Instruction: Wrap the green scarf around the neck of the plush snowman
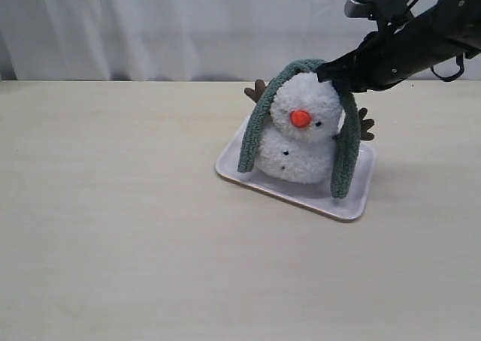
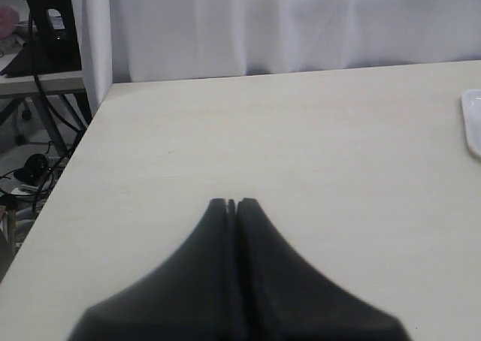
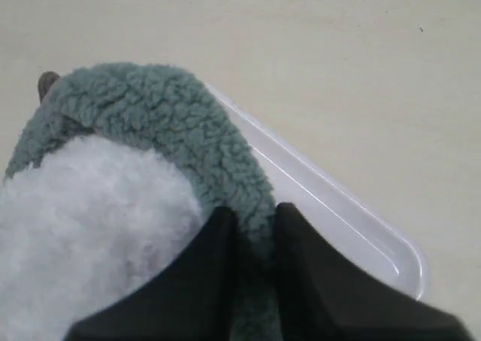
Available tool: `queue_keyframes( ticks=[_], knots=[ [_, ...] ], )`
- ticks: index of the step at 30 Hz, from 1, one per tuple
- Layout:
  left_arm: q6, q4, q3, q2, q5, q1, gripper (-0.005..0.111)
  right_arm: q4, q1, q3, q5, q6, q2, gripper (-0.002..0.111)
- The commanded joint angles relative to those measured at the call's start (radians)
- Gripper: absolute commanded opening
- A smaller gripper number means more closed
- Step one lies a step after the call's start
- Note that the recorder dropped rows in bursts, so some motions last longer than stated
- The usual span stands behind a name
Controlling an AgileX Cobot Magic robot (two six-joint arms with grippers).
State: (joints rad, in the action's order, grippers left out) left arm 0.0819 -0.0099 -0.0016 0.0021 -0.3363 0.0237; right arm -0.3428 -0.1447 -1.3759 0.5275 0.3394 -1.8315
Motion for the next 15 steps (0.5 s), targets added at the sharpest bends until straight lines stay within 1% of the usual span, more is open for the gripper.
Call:
queue_keyframes(
  ticks=[1,4,10,12,15],
  knots=[
    [0.0,0.001,0.002,-0.002,0.013,-0.001,0.0,0.011,0.004,-0.007,-0.056,0.051,-0.003,0.004],
    [0.0,0.001,0.002,-0.002,0.013,-0.001,0.0,0.007,0.004,-0.007,-0.112,0.02,-0.009,0.004],
    [0.0,0.001,0.002,-0.002,0.013,-0.001,0.0,-0.007,0.004,-0.007,-0.078,0.004,-0.045,0.006],
    [0.0,0.001,0.002,-0.002,0.013,-0.001,0.0,-0.043,0.004,-0.007,-0.081,0.004,-0.045,0.012],
    [0.0,0.001,0.002,-0.002,0.013,-0.001,0.0,-0.053,0.004,-0.007,-0.077,0.004,-0.045,0.026]
  ],
)
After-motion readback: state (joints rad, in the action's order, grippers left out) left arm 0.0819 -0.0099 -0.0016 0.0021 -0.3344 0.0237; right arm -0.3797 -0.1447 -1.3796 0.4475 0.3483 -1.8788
